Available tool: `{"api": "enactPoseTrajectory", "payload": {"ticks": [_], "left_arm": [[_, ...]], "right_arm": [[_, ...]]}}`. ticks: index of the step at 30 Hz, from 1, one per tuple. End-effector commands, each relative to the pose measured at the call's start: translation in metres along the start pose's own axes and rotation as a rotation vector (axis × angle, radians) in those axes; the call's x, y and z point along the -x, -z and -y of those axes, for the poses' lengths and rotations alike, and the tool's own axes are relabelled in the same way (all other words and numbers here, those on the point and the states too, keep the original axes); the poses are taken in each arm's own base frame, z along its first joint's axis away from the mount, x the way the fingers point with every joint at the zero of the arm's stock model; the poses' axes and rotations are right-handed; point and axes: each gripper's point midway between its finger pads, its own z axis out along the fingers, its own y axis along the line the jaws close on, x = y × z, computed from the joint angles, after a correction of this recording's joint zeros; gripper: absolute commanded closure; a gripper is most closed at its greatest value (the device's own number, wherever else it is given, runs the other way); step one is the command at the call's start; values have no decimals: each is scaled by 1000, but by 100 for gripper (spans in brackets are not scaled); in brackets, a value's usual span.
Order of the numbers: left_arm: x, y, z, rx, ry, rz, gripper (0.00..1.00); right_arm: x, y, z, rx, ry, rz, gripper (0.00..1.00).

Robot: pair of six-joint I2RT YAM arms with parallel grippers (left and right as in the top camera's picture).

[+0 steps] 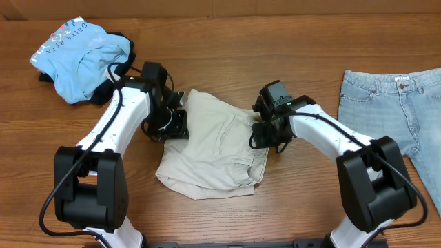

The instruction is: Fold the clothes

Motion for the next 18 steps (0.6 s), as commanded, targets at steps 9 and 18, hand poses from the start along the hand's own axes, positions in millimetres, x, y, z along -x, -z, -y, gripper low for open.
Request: {"api": "enactPoseTrajectory", "payload": {"ticks": [9, 18], "left_arm": [[-48, -2, 7, 5, -31, -157, 64], [-58, -67, -47, 148, 378, -62, 96]], "right_arm": [[23, 128, -34, 76, 72, 354, 96], [20, 139, -50, 158, 93, 372, 95]]}}
